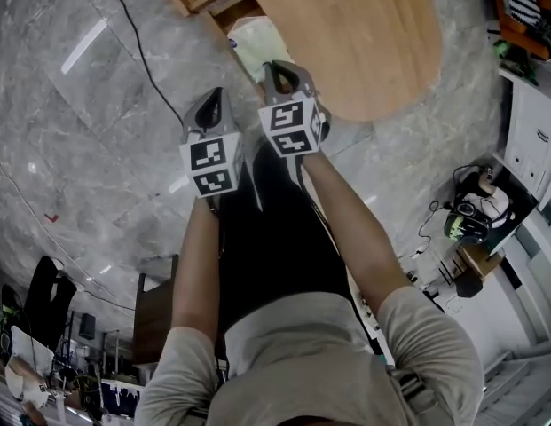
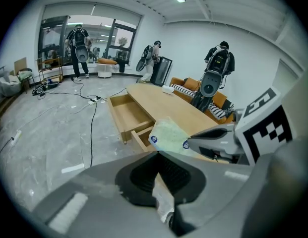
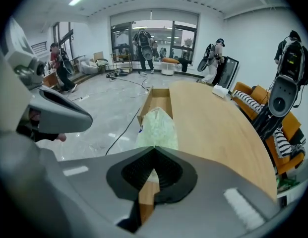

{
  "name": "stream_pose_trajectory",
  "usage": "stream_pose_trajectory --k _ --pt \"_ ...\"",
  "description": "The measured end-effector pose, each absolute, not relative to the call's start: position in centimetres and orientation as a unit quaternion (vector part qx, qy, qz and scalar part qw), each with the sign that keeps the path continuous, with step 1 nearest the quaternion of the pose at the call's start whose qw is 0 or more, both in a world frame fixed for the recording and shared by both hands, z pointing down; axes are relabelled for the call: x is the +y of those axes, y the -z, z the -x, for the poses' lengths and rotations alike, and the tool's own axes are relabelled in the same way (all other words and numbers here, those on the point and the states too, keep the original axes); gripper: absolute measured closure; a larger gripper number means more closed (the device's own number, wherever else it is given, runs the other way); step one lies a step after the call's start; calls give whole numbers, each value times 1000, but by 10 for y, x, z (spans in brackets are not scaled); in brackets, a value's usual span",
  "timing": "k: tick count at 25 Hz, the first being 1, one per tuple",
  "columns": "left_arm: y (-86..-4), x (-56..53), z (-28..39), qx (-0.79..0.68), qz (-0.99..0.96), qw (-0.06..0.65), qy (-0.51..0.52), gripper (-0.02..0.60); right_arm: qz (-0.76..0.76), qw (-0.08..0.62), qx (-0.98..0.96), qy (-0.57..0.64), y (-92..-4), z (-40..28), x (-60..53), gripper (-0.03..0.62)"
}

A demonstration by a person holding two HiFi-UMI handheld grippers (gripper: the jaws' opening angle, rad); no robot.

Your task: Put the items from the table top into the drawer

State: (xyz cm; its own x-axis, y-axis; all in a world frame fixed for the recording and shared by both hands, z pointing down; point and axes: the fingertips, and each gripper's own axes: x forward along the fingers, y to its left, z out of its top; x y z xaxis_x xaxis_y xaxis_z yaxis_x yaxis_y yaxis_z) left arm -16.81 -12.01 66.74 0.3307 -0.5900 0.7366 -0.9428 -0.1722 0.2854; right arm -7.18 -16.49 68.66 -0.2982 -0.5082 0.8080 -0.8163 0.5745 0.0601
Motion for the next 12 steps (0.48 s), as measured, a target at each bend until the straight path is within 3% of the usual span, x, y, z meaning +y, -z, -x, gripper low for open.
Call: stream_pose_trajectory --k 12 --pt "-689 -152 172 -491 -742 383 -248 561 -438 436 -763 -191 -724 83 -196 588"
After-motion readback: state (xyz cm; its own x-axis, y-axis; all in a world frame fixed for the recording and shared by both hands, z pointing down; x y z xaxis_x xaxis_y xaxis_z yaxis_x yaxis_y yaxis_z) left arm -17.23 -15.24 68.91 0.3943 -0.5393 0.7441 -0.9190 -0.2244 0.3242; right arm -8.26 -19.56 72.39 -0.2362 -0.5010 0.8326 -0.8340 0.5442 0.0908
